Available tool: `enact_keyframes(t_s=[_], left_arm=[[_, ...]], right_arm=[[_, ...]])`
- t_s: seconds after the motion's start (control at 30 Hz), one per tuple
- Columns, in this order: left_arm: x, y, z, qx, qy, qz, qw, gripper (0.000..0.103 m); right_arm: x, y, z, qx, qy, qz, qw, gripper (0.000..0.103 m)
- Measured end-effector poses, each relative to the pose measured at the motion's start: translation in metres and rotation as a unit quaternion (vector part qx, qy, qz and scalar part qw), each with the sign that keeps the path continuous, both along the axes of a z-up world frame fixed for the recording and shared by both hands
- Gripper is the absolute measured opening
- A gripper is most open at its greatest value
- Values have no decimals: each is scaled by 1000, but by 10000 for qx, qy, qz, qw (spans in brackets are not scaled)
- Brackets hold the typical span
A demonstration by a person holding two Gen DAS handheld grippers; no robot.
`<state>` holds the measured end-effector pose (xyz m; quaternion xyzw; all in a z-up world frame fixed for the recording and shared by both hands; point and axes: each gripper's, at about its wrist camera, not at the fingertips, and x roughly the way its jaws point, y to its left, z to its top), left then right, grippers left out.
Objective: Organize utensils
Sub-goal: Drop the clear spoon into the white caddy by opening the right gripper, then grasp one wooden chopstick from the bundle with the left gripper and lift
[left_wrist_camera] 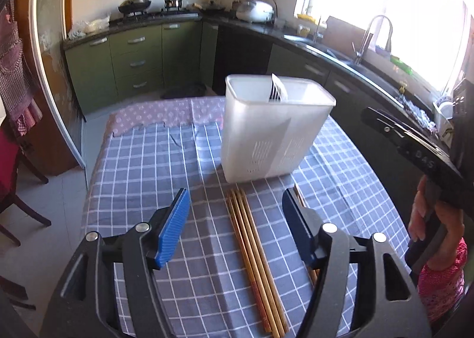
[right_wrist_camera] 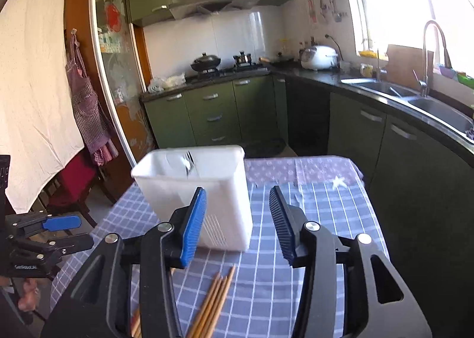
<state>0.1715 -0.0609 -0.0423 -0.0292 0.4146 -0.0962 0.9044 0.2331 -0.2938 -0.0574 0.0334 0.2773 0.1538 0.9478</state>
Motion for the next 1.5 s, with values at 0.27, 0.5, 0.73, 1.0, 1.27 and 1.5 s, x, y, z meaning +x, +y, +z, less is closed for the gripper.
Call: enact_keyframes(t_s=[0.27,0.5,0.73,1.0,1.27,1.5], left_arm=[[33,-11,-70,-190,1603,-10,9869,56],[55,-6,-93,-157,2136,251,9765,30],[66,-8,-99,168,2187,341,9750,16],[72,-17,-102,146,2241,238,9742,16],[74,-27,-107,394,2248,246,9733,15],[74,-32,-108,369,2192,275,9746,7]], right_arm=[[-23,-42,-60,-349,1091,-161,9933,48],[-21,-50,-76,-311,1384,-44,9899,48],[-20,-49,-79,-232,1467,22,9889,53],[-18,-48,-82,-200,1572,45,9874,53],[-16,-43,-86,-249,1646,87,9860,54],[-14,-36,-88,-355,1744,135,9839,55]])
